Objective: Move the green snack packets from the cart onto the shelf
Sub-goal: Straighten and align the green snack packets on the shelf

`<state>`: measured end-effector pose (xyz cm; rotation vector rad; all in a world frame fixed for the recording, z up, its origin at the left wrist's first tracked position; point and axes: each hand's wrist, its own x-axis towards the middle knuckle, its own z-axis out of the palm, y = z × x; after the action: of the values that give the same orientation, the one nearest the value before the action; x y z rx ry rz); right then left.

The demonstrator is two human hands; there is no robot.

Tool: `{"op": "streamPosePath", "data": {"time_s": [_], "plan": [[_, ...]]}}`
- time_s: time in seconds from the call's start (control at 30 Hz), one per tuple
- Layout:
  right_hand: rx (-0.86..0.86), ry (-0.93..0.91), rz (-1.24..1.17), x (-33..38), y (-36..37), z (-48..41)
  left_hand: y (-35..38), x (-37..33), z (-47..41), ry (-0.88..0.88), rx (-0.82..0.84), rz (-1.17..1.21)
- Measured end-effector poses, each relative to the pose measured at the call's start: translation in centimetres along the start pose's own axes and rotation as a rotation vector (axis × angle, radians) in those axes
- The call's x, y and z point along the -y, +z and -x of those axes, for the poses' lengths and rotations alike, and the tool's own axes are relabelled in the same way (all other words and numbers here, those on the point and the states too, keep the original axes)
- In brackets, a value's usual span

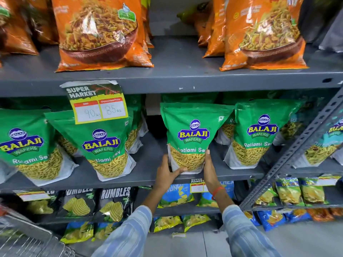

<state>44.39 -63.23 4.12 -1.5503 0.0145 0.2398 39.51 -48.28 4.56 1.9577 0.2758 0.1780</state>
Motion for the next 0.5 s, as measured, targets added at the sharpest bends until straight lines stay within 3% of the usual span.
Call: {"op": "streamPosePath", "data": {"time_s": [0.23,0.33,0.43,0.5], "plan": [[-0.020,0.026,-0.036,0.4,0.4,-0.3,0.2,-1.0,0.5,-0.032,-0.010,0.044],[-0.163,-0.013,-0.044,1.4,1.1,0.8,-0.1,-1.5,0.8,-0.052,0.024,0.057],[-0.469,-0.264,-0.005,3.4,2.0,3.5,-0.7,-2.3,2.1,0.010,-0.051,0.025],[-0.544,-0.470,0.020,4.5,2.9,5.2,-1.4,-3.1,3.3,0.155,-0.173,-0.078]]}}
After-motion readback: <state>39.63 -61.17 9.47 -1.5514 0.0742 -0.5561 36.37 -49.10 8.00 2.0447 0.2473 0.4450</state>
